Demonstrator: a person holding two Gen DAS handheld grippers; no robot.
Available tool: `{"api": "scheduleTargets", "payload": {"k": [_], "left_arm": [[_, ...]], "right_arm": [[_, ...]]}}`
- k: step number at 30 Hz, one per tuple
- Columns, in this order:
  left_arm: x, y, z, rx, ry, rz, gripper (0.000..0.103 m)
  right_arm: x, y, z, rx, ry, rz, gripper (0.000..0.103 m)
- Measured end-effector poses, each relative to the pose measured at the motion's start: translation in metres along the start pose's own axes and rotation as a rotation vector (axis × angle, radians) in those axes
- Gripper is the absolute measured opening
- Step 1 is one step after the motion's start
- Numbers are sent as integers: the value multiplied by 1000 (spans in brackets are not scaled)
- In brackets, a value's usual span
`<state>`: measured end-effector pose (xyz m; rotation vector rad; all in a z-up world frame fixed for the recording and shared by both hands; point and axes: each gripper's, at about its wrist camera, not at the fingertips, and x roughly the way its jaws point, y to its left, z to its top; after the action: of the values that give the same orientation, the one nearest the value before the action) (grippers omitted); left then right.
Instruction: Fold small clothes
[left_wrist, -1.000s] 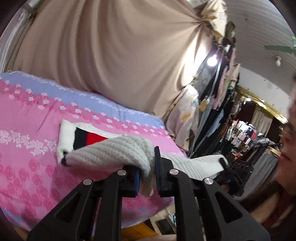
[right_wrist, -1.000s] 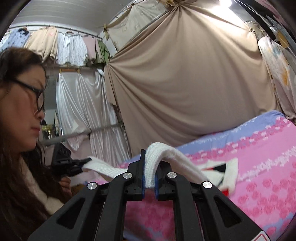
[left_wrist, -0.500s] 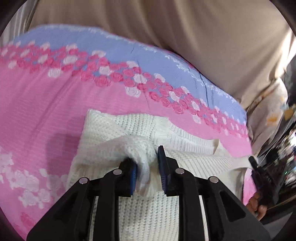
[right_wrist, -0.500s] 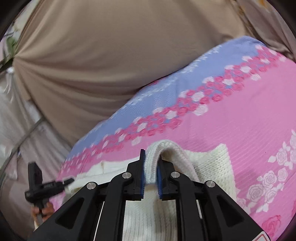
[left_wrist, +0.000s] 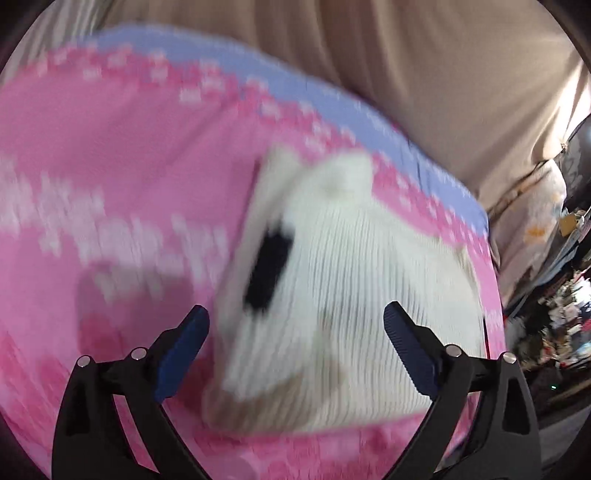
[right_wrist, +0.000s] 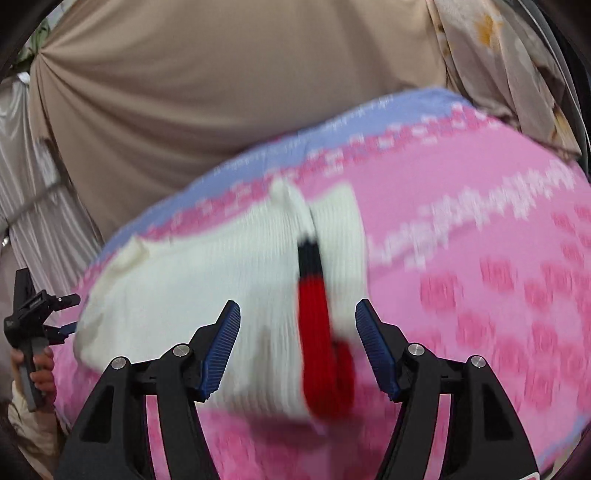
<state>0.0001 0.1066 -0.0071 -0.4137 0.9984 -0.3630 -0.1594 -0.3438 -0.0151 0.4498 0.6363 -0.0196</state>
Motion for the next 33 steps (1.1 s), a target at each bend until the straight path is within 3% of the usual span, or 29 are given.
{"api": "scheduleTargets", "payload": {"k": [2,3,4,6,7,8,9,13,17,19,22,23,25,26,27,29,31,33], "left_arm": [[10,4,-16,-11,25,12,91],[6,1,-21,14,-6,26,87],[4,-3,-23,30,-11,42,80],[1,-9,-22,51,-2,57,48],[-1,-11,-23,65,-5,80,38],[-5,-13,-24,86,-6,95,23],[-13,-13,-25,89,-13,91,18],[-45,-11,-37,115,-29,118,12],[-43,7,-69,94,89,159,12],[-39,13,-81,72,101,144,13],[-55,9,-77,73,33,152,20],[-66,4,-72,72,-15,160,25],[-85,-10,-59,109,-110,162,64],[-94,-20,-49,131,-175,147,94],[-99,-30,-39,154,-235,132,98],[-89,-52,-16,220,-275,122,98],[-64,-66,5,263,-262,104,98],[-24,-73,26,279,-198,98,98]], "right_arm": [[3,1,-7,3,3,15,61],[3,3,-8,-1,3,14,58],[5,4,-7,-4,2,13,46],[7,6,-3,-1,2,7,26],[5,7,-2,0,7,20,10],[-2,8,-1,7,-10,39,9],[-15,8,1,18,-50,72,9],[-62,-5,-4,32,-111,85,7],[-57,-25,-40,-7,34,-68,7],[-46,-34,-54,4,88,-90,7],[-50,-31,-40,9,66,-100,12],[-57,-28,-29,17,22,-109,15],[-68,-24,-3,14,-65,-81,24],[-70,-22,9,13,-101,-62,29],[-69,-19,22,11,-138,-42,40],[-54,-10,52,7,-187,0,54],[-28,-1,74,3,-174,21,62],[10,8,92,17,-120,19,67]]}}
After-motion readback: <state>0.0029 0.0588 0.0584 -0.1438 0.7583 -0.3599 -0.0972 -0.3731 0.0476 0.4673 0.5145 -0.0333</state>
